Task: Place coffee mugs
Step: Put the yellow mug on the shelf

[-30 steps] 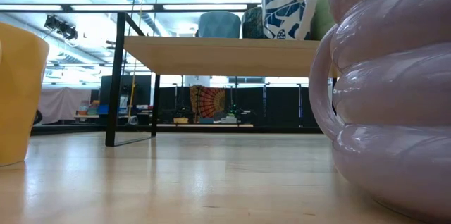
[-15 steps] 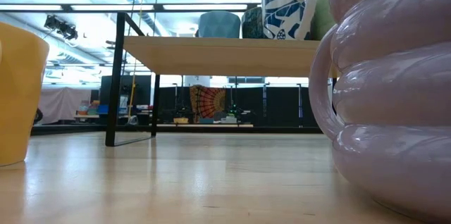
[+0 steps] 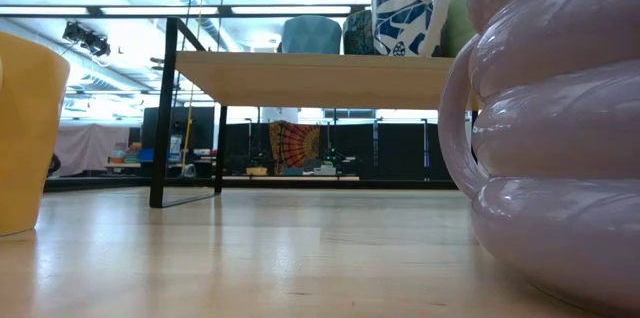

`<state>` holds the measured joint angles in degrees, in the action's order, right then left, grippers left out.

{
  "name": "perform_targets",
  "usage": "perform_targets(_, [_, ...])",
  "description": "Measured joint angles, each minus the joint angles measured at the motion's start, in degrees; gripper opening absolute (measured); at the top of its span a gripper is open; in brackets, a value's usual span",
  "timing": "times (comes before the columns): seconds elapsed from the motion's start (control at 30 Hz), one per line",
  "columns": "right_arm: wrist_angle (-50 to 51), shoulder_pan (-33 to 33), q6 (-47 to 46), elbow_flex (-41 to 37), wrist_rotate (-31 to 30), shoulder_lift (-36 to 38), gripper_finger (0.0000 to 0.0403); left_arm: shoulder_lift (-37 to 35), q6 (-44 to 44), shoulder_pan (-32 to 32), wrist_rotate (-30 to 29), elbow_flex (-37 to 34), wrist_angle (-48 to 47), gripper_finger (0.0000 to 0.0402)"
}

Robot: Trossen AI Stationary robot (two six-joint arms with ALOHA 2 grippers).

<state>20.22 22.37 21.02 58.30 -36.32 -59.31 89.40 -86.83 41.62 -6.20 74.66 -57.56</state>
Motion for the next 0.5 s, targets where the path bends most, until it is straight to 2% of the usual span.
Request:
perform_targets(0.33, [0.07, 0.0, 0.1, 0.0, 0.0, 0.0, 0.0121, 0.4, -3.79, -5.01, 1.51, 0.0, 3.05, 0.0084])
perform_targets(0.5, [0.38, -0.04, 0.13, 0.0, 0.0, 0.0, 0.0121, 0.73, -4.09, -6.25, 0.32, -0.02, 4.38, 0.0116])
